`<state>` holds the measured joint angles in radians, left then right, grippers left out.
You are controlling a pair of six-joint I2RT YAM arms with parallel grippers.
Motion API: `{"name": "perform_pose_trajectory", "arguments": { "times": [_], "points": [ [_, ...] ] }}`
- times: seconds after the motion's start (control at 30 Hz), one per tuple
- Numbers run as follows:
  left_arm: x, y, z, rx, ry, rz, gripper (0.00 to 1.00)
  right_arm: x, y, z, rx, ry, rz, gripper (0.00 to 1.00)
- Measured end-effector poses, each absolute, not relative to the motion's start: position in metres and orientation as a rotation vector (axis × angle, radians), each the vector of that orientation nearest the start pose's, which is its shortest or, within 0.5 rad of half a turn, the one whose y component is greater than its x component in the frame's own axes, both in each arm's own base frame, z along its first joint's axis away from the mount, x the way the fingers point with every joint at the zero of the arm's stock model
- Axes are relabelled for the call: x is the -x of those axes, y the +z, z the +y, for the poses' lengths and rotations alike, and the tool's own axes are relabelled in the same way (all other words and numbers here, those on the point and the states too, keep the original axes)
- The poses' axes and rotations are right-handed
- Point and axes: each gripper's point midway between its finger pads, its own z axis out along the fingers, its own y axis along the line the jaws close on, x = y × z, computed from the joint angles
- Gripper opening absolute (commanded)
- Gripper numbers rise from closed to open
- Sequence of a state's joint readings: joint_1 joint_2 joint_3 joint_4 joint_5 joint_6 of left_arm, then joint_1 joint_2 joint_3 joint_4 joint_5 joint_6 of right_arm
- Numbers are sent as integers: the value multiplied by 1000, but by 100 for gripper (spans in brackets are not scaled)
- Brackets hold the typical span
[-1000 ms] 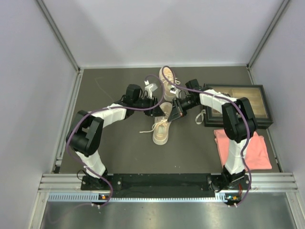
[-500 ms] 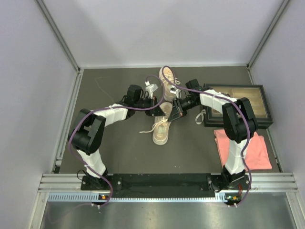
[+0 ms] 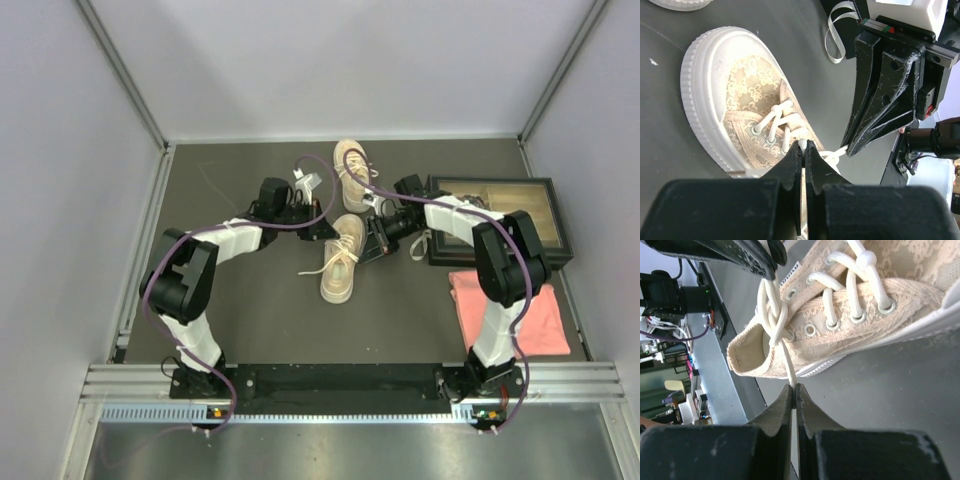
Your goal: Tie the shoes
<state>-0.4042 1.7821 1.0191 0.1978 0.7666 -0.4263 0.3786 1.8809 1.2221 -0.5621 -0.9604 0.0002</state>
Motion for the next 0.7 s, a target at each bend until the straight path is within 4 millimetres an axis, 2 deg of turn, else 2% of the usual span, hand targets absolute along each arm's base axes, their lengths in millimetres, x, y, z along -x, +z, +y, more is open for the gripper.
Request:
{"name": "perform_pose_trajectory", "arguments": {
  "times": [0.5,0.53,0.6,0.63,0.7],
  "points": [
    [-353,111,-278,-402,-1224,2205,0,-282,82,254,738,1381,2524,0],
    [-353,111,-279,-408,-1230,2203,3,-282,82,254,740,1381,2523,0],
    [-351,113,-280,-425,-1247,2193,16,-282,82,254,740,1382,2525,0],
    [-350,114,-281,-437,-1254,2185,29,-281,82,254,742,1383,2525,0],
    [-348,117,-281,-464,-1258,2168,39,-279,82,254,753,1384,2526,0]
  ]
}}
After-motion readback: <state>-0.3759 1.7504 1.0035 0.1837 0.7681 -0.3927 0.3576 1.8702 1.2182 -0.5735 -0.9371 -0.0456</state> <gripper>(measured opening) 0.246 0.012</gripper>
